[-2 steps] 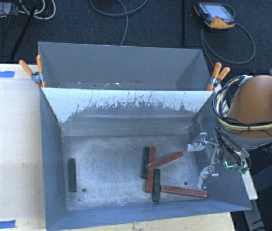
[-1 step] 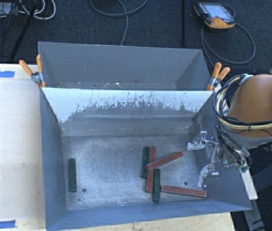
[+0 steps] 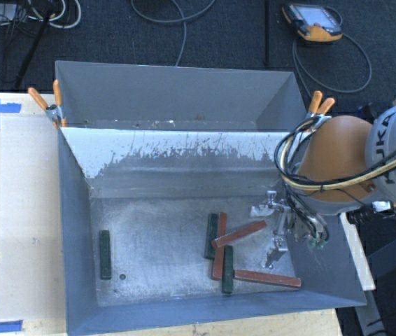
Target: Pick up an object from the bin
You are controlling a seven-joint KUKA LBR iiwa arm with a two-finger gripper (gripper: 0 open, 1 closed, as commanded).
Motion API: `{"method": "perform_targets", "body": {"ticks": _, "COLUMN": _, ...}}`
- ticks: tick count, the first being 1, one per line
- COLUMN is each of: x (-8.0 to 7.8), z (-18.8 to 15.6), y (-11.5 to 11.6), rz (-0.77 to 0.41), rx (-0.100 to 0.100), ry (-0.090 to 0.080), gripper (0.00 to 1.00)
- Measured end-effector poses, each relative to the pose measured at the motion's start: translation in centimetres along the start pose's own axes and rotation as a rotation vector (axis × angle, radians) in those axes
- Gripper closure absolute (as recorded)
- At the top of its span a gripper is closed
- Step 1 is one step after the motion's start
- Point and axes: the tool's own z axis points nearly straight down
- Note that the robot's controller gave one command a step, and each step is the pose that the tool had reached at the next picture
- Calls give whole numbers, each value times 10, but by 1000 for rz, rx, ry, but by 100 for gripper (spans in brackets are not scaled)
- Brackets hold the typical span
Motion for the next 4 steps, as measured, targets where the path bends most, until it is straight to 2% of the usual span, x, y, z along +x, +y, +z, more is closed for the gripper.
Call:
{"method": "perform_targets", "body": {"ticks": 1, "x": 4, "z": 69, "y": -43, "rz": 55, "rx": -1, "ry": 2, "gripper": 0}}
{"method": "perform_targets", "body": {"ticks": 2, "x": 4, "z": 62, "y": -37, "rz": 54, "rx": 1, "ry": 6, "gripper": 100}}
{"method": "perform_targets", "body": {"ticks": 3, "x": 4, "z": 62, "y": -37, "rz": 53, "rx": 1, "ry": 6, "gripper": 100}}
{"method": "perform_targets", "body": {"ticks": 4, "x": -1, "z": -80, "y": -47, "rz": -313, "rx": -2, "ry": 7, "gripper": 100}}
